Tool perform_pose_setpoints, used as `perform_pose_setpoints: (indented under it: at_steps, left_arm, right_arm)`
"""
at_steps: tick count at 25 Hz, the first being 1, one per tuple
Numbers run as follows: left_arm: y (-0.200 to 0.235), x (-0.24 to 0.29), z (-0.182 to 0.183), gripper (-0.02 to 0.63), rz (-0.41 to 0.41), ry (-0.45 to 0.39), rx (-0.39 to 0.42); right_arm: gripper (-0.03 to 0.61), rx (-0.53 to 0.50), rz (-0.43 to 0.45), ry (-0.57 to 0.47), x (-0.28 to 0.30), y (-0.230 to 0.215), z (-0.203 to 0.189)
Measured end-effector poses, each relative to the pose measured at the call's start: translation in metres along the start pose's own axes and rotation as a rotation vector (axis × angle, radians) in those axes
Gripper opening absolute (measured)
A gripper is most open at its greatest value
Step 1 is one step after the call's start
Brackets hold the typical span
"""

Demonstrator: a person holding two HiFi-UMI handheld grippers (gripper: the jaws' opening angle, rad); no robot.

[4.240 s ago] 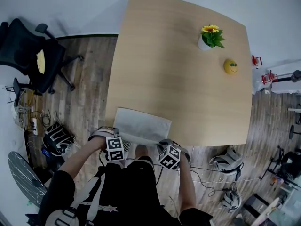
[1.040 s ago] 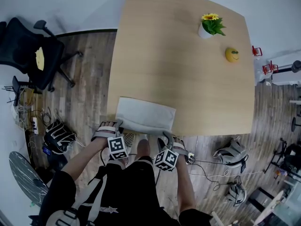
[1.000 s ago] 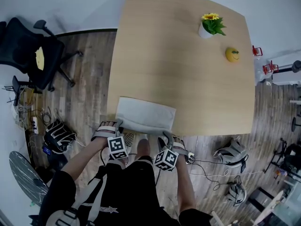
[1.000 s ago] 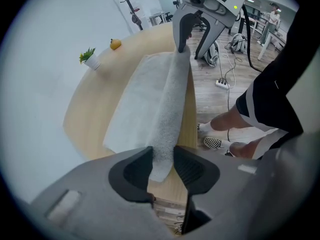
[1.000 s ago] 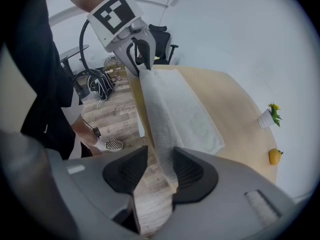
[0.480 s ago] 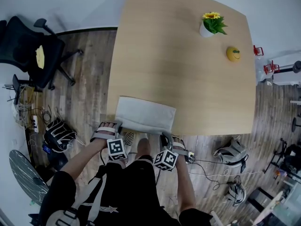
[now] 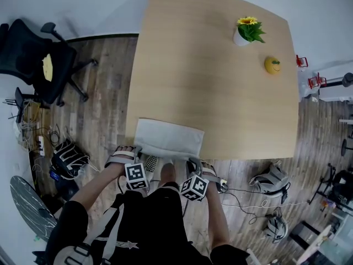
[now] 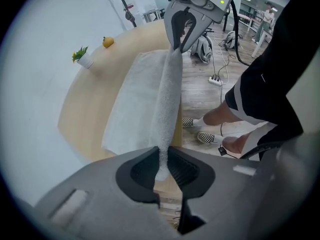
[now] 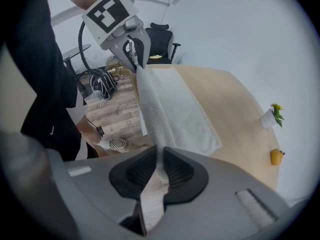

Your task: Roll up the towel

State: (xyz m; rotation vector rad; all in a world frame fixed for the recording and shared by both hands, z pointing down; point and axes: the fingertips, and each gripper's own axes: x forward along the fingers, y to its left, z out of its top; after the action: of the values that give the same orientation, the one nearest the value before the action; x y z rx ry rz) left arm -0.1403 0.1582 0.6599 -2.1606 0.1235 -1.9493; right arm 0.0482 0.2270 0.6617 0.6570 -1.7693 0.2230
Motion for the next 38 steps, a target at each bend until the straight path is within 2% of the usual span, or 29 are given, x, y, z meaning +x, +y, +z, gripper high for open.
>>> perform_pose_setpoints:
  at_steps: [11, 30, 38]
  left_arm:
    - [0.011, -0.003, 0.001, 0.078, -0.023, 0.001, -0.022]
    - [0.04, -0.001, 0.005, 0.078, -0.017, 0.006, -0.034]
    - [0.05, 0.006, 0.006, 0.078, -0.071, 0.015, -0.059]
  right_arm:
    - [0.079, 0.034, 0.025, -0.004, -0.004, -0.013, 0.002]
    - [0.08, 0.043, 0.012, -0.008, -0.002, -0.043, 0.01]
    - [0.08, 0.055, 0.019, -0.005, 0.004, -0.058, 0.014]
